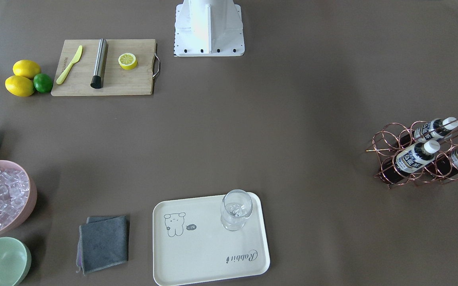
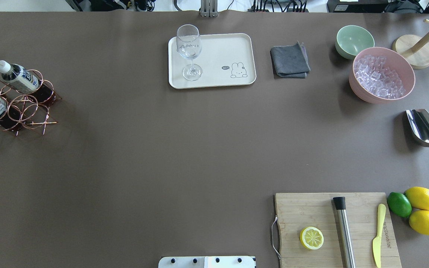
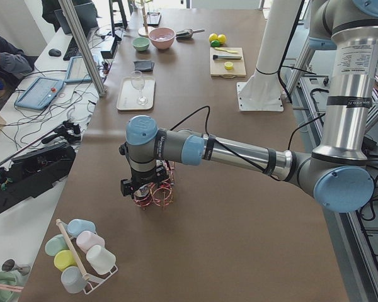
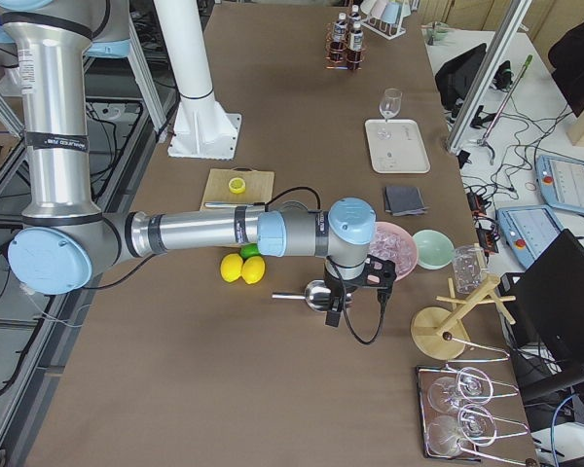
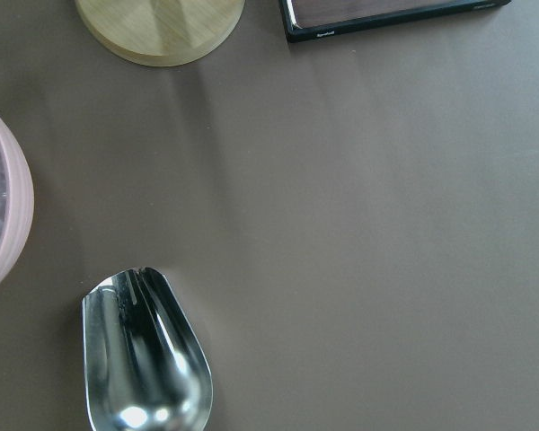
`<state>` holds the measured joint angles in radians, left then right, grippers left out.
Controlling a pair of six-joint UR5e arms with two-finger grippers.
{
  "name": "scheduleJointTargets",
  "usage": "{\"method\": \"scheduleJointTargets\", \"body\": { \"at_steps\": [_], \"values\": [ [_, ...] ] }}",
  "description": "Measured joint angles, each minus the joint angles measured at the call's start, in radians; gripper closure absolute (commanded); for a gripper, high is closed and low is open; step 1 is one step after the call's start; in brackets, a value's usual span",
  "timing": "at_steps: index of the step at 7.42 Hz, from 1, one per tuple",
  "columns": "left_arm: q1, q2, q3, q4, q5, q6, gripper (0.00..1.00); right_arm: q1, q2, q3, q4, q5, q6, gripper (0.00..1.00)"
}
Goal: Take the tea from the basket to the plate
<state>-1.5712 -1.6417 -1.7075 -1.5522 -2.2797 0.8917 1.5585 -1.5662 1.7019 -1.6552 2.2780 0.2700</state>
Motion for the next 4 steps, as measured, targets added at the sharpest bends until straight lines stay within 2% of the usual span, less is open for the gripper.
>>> {"method": "scheduleJointTargets", "body": {
  "at_steps": [2,4],
  "values": [
    [-0.001,-0.025,-0.006,0.048,-0.027,0.188,0.02,0.000,0.000,0.000,0.000,0.000,0.000,0.00],
    [0.001,-0.057,-0.034,0.162,-0.096,0.307,0.02,0.000,0.000,0.000,0.000,0.000,0.000,0.00]
  ]
}}
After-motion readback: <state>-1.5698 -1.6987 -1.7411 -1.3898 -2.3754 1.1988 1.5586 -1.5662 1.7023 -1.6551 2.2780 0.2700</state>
